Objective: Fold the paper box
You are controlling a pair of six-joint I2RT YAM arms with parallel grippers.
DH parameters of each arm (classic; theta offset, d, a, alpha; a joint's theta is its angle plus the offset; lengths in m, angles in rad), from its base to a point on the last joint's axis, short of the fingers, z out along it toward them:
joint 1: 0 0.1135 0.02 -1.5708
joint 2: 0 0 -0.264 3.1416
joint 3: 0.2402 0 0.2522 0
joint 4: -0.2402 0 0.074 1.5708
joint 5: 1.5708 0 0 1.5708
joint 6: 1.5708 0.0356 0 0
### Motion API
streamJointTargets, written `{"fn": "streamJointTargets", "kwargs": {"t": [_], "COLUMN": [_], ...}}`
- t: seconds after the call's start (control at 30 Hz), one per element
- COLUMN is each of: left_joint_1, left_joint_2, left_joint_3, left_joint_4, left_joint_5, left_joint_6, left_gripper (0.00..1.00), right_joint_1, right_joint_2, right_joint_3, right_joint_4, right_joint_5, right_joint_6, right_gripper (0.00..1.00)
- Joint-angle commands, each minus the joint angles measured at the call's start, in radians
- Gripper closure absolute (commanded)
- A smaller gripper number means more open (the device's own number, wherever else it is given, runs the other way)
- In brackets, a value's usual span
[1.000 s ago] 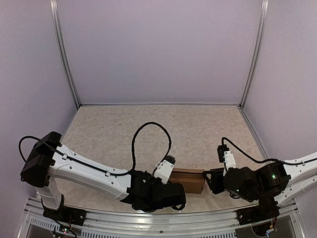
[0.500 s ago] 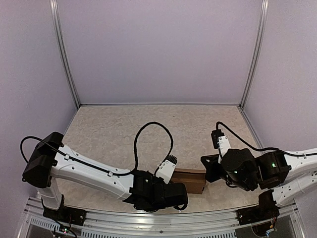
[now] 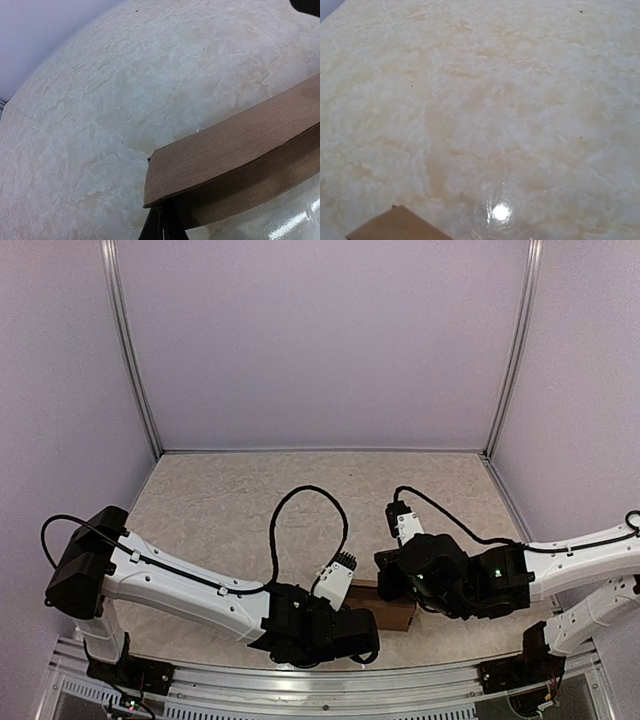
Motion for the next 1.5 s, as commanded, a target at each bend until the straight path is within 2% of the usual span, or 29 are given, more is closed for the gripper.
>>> {"fn": "streamJointTargets", "kwargs": {"t": [0.0,0.3,0.33,0.5,0.57,0.67,1.0,1.3,1.47], "left_joint_1": [-0.009,-0.013,-0.013,-0.018,-0.019,-0.022,-0.021,0.004,0.021], "left_joint_2": [0.043,0.037,0.032,-0.01,-0.052,-0.104,-0.248,-0.273,-0.345], "left_joint_3": [-0.013,-0.026,-0.027,-0.05,-0.081,-0.138,-0.22,-0.221,-0.273], "left_joint_4": [-0.047,-0.051,-0.044,-0.009,0.03,0.084,0.124,0.177,0.237], "left_joint_5": [0.117,0.135,0.144,0.214,0.28,0.371,0.451,0.495,0.579], "left_joint_6": [-0.019,-0.033,-0.028,0.013,0.044,0.066,0.07,0.093,0.135], "left_gripper": [1.0,1.0,0.95,0.56,0.45,0.36,0.29,0.27,0.24], "right_joint_1": [-0.007,0.014,0.019,0.034,0.037,0.044,0.091,0.099,0.094], "right_joint_2": [0.059,0.141,0.148,0.199,0.218,0.244,0.308,0.379,0.414], "right_joint_3": [-0.031,-0.124,-0.133,-0.143,-0.144,-0.146,-0.219,-0.194,-0.172], "right_joint_4": [0.089,0.26,0.261,0.258,0.262,0.267,0.336,0.347,0.335], "right_joint_5": [0.025,0.047,0.061,0.098,0.109,0.12,0.18,0.231,0.237], "right_joint_6": [0.033,0.045,0.058,0.103,0.108,0.123,0.189,0.21,0.203], "right_gripper": [1.0,1.0,1.0,1.0,1.0,1.0,1.0,1.0,1.0]}}
